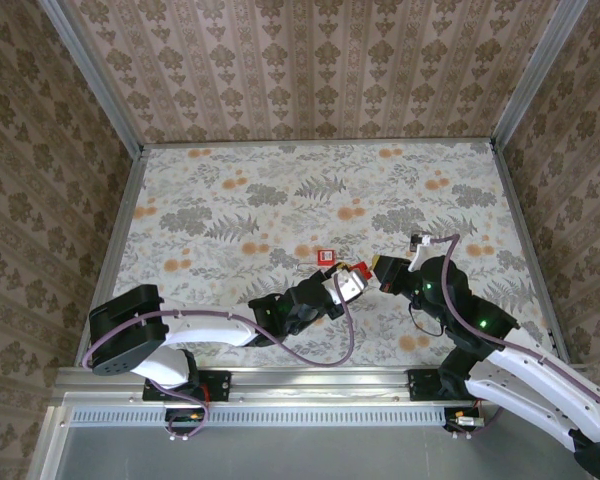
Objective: Unlock with the key
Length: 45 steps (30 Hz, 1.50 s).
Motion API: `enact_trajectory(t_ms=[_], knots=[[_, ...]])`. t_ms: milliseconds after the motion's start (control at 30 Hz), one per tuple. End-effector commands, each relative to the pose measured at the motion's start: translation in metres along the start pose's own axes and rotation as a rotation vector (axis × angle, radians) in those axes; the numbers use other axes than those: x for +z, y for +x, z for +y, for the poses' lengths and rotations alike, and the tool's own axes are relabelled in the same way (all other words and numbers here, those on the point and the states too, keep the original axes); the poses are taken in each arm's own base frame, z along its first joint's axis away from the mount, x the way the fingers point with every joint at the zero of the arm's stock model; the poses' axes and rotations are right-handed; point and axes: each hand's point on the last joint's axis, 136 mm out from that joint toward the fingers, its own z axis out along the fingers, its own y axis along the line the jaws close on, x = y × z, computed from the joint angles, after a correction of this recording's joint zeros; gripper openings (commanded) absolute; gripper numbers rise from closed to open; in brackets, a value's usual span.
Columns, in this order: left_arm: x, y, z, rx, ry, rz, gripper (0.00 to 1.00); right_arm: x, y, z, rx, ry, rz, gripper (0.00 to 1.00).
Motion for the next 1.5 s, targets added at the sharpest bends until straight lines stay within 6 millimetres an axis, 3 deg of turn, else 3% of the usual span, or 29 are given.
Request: enact_trajectory(t_ms=[0,367,600,867,1100,1467], knots=[[-0.003,-0.037,0.005,-0.071,0.005,-0.107,0.27,0.003,0.007,-0.01,-0.031,0.041,0.011,0.0],[-0.003,-0.048,0.008,-0.132,0.028,-0.129,0.26,0.009,0.019,-0.008,-0.038,0.025,0.047,0.0],[-0.002,-0.06,0.009,-0.156,0.071,-0.139,0.26,0.004,0.024,0.009,-0.119,0.01,0.06,0.0],[-0.01,-0.077,0.023,-0.211,0.045,-0.176,0.26,0.011,0.035,-0.004,-0.129,0.071,0.078,0.0],[-0.017,-0.093,0.034,-0.277,0.062,-0.224,0.26,0.018,0.045,-0.001,-0.092,0.034,0.098,0.0],[-0.014,-0.101,0.032,-0.281,0.105,-0.207,0.25,0.028,0.058,0.003,-0.138,0.07,0.158,0.0]])
